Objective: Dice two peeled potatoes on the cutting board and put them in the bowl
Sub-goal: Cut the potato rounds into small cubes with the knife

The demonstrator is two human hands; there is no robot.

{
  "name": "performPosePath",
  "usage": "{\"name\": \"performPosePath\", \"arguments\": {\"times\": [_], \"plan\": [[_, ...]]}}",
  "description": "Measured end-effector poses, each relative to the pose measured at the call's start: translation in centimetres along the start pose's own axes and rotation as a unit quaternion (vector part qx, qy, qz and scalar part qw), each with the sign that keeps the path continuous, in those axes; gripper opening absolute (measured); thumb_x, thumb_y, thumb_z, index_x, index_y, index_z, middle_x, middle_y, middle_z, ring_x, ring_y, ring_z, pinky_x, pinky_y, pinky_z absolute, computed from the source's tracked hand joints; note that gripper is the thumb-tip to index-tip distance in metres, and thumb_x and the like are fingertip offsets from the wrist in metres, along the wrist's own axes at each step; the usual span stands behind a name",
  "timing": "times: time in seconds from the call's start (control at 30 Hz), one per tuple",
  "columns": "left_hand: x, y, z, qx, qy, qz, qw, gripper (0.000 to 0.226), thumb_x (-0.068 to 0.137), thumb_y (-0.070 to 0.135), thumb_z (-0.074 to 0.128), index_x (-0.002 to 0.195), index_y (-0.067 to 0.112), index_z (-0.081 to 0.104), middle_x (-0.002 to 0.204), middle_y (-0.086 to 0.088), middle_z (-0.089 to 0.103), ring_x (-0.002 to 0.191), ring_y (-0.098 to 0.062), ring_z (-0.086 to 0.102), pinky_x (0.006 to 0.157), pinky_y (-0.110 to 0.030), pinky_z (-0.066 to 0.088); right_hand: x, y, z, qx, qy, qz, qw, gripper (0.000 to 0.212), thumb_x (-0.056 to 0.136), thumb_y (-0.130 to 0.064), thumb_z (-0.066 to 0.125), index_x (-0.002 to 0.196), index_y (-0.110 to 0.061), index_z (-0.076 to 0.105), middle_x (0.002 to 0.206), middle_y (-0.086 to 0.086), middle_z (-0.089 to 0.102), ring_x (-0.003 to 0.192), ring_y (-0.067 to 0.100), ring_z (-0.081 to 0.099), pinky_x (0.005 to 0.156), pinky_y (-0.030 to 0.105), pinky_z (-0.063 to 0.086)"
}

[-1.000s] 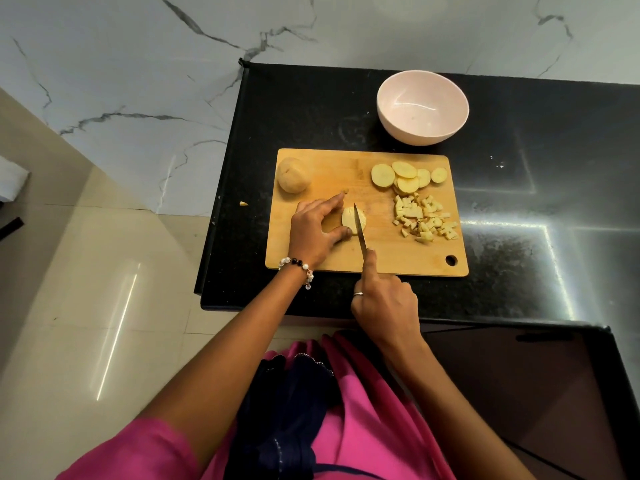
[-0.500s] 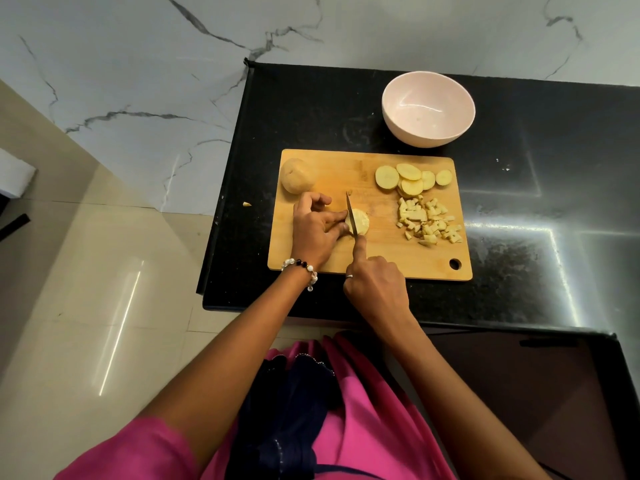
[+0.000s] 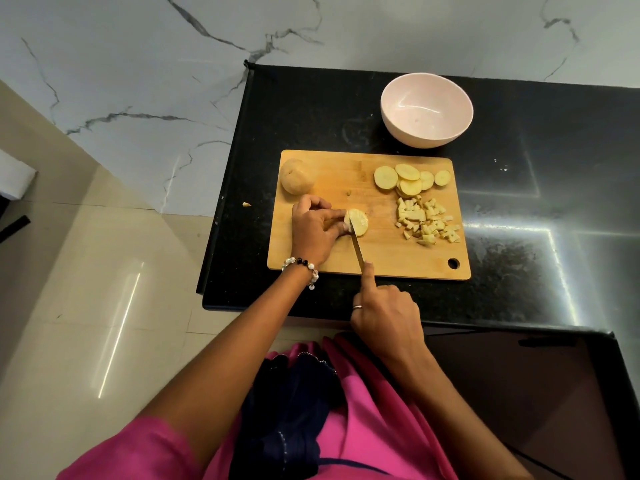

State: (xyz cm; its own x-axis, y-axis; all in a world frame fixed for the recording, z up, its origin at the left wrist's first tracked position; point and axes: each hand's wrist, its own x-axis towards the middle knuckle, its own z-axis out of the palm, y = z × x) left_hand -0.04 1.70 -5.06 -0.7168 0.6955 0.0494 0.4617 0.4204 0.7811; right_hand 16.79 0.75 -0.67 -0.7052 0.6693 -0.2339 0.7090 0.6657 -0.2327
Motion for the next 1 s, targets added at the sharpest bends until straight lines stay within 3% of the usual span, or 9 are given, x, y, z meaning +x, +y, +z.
{"name": "performPosePath", "arguments": {"times": [0.17,0.3,0.37,0.53,0.73,1.0], "plan": [[0.0,1.3,-0.1,0.013,0.012,-0.051,0.999,0.036,0.081,0.017,0.073,0.115,0.008,0.067,0.109,-0.005,0.053,0.104,-0.022,0.054,0.092,-0.028,0.047,1.2,1.2,-1.1,0.052,0.054,0.024,0.997,0.058,0.095,-0.023,0.037,0.149,-0.013,0.019,0.085,0.015,0.064,0.077,0.037,0.061,0.058,0.035,0.038],[-1.4,2.9,1.3,0.118,0.006,-0.068,0.991,0.061,0.077,0.051,0.069,0.118,0.007,0.058,0.116,-0.01,0.051,0.107,-0.027,0.049,0.091,-0.036,0.043,2.4,2.1,-0.8,0.071,0.081,0.042,0.993,0.059,0.093,-0.021,0.038,0.149,-0.012,0.022,0.082,0.017,0.064,0.075,0.038,0.06,0.056,0.033,0.035],[-1.6,3.4,2.0,0.18,-0.003,-0.059,0.982,0.068,0.074,0.055,0.07,0.117,0.006,0.051,0.119,-0.012,0.049,0.108,-0.029,0.047,0.09,-0.036,0.041,2.6,2.5,-1.0,0.085,0.083,0.051,0.992,0.059,0.092,-0.019,0.039,0.149,-0.012,0.022,0.083,0.017,0.065,0.077,0.038,0.06,0.056,0.033,0.034],[-0.6,4.1,2.4,0.175,-0.047,-0.042,0.983,0.054,0.081,0.036,0.068,0.12,0.004,0.049,0.121,-0.014,0.046,0.11,-0.031,0.047,0.093,-0.034,0.038,2.8,3.1,-1.0,0.098,0.091,0.063,0.989,0.057,0.092,-0.018,0.04,0.147,-0.013,0.025,0.082,0.016,0.064,0.075,0.038,0.059,0.055,0.034,0.033],[1.7,2.9,0.4,0.149,-0.17,0.052,0.973,0.047,0.08,0.019,0.069,0.125,0.019,0.059,0.117,-0.006,0.047,0.115,-0.024,0.04,0.099,-0.025,0.03,2.5,3.5,-0.3,0.071,0.089,0.047,0.992,0.054,0.096,-0.021,0.036,0.149,-0.014,0.025,0.082,0.013,0.065,0.073,0.034,0.06,0.054,0.032,0.033],[1.8,2.2,0.4,0.131,-0.169,0.06,0.975,0.059,0.074,0.029,0.076,0.129,0.018,0.058,0.114,-0.003,0.048,0.115,-0.021,0.043,0.1,-0.026,0.034,2.9,2.5,0.2,0.039,0.081,0.037,0.995,0.056,0.097,-0.024,0.034,0.151,-0.015,0.019,0.089,0.011,0.064,0.077,0.033,0.06,0.055,0.033,0.035]]}}
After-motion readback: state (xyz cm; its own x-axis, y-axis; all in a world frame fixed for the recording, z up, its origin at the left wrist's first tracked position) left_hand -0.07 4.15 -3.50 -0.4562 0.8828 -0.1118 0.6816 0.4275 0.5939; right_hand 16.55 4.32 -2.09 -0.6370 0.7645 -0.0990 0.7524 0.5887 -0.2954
